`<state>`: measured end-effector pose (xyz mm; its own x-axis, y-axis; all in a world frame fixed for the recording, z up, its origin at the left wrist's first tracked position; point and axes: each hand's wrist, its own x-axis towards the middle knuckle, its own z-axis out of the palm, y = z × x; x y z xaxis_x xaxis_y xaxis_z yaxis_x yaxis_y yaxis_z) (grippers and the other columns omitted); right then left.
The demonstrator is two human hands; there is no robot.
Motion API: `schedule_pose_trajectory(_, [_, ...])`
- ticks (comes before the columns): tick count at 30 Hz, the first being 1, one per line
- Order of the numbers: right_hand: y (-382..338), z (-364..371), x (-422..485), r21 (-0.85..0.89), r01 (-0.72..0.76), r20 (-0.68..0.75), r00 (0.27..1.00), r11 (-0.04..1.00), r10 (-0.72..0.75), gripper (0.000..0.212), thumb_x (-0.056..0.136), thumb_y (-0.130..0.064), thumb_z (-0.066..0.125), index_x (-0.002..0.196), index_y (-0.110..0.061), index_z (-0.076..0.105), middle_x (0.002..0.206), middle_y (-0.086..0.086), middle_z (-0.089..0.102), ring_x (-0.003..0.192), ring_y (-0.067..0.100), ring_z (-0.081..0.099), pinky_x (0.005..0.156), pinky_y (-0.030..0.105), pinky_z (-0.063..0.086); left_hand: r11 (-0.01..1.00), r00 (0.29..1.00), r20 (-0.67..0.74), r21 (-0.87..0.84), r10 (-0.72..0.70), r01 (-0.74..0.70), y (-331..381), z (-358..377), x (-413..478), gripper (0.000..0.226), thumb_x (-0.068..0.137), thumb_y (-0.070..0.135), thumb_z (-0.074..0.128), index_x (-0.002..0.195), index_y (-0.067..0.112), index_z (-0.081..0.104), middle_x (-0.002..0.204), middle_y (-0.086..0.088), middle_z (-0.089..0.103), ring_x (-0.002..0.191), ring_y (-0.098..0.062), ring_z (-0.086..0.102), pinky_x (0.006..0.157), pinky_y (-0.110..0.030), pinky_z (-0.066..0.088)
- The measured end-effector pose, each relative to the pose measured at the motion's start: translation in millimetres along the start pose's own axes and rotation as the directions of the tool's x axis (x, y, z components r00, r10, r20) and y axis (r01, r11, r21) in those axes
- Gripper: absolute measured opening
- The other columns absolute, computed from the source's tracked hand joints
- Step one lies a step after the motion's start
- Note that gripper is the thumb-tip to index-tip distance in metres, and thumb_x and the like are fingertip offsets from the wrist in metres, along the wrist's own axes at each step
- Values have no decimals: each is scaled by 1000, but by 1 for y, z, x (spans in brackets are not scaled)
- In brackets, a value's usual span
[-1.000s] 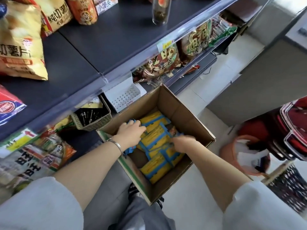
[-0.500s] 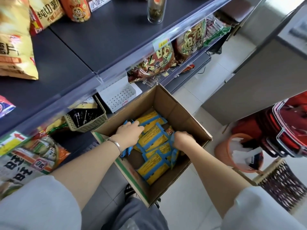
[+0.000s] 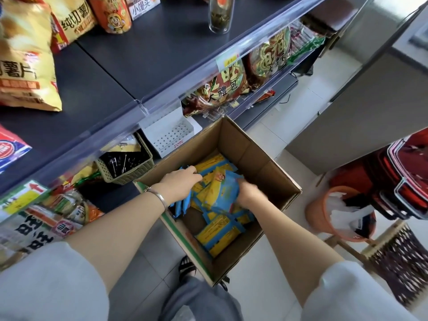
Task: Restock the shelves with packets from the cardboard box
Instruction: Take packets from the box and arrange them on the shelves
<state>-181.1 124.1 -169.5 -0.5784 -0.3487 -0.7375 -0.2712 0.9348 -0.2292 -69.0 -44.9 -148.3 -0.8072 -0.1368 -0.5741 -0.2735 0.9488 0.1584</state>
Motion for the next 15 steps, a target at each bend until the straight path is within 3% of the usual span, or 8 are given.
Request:
schedule_pose_trajectory(2, [7, 2, -5, -137, -31, -29, 999, 990, 28, 49, 95, -31, 47, 141, -22, 35, 135, 10, 48, 124, 31, 48, 95, 41, 44, 1000, 1000, 0, -6, 3, -3, 2, 0, 0, 51, 89, -6, 38, 132, 22, 42, 134, -3, 35, 94, -32, 53, 63, -38, 42])
schedule_pose_trajectory(4, [10, 2, -6, -166, -51, -82, 996, 985, 38, 43, 95, -28, 46, 136, -18, 39, 132, 11, 50, 122, 32, 50, 91, 40, 45, 1000, 1000, -4, -8, 5, -5, 3, 0, 0, 52, 89, -8, 37, 132, 21, 43, 133, -3, 35, 93, -32, 53, 63, -38, 42])
schedule_pose_trajectory(7, [7, 0, 2, -25, -83, -126, 989, 996, 79, 42, 92, -30, 52, 129, -11, 43, 127, 13, 54, 117, 34, 54, 89, 39, 47, 1000, 999, -24, -5, 23, -23, 1, 1, 3, 55, 87, -10, 38, 133, 20, 43, 133, -4, 36, 101, -33, 52, 68, -40, 45])
schedule_pose_trajectory(10, [-1, 3, 11, 132, -132, -72, 987, 982, 142, 47, 89, -37, 56, 129, -13, 49, 128, 10, 56, 118, 30, 54, 90, 35, 47, 999, 999, -14, 13, 34, -34, -2, 4, 7, 55, 86, -10, 39, 132, 19, 44, 136, -4, 37, 108, -34, 50, 68, -38, 42])
schedule_pose_trajectory(15, [-7, 18, 17, 105, -208, -62, 975, 972, 215, 56, 84, -51, 61, 128, -19, 47, 125, 5, 55, 116, 25, 53, 81, 32, 41, 999, 999, -1, -11, 37, -37, 6, 1, 13, 45, 89, -6, 38, 129, 14, 46, 135, -5, 39, 106, -34, 48, 66, -34, 33])
